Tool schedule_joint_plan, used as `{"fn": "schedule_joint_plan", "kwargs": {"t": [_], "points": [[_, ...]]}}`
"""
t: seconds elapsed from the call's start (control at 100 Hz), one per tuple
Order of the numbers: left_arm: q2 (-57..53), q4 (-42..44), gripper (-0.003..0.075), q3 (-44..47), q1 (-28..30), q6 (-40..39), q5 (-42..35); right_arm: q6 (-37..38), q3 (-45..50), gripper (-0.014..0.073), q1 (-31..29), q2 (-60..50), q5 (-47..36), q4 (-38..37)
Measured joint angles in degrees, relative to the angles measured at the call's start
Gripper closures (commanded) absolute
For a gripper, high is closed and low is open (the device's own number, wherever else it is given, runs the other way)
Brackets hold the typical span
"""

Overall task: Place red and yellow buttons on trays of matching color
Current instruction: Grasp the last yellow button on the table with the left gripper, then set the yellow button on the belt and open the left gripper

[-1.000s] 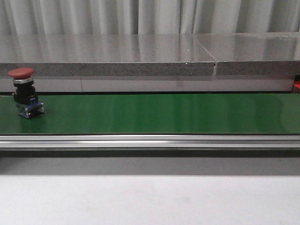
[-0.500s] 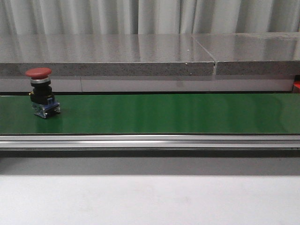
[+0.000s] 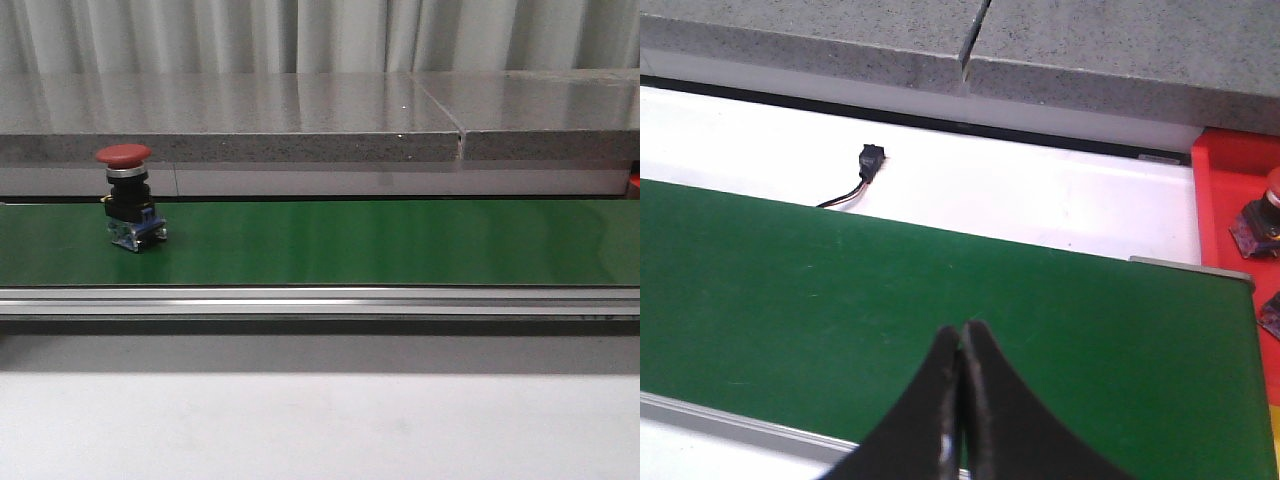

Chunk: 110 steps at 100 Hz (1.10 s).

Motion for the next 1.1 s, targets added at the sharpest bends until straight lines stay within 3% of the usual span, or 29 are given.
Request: {"fn": "schedule_joint_plan", "kwargs": {"t": [0.44, 0.86, 1.1], "points": [[-19.97, -1.6, 0.0739, 1.94, -3.11, -0.92, 6.96, 0.0, 0.0, 0.066, 0.0, 0.0, 0.0, 0.0], [-31.93, -1.73, 0.0739, 18.83, -16.88, -0.95, 4.95, 0.0, 0.0, 0.066, 0.0, 0.0, 0.0, 0.0], [-31.91, -1.76, 0.0738, 26.97, -19.57, -1.04, 0.64, 0.0, 0.0, 0.066, 0.0, 0.0, 0.0, 0.0]]}}
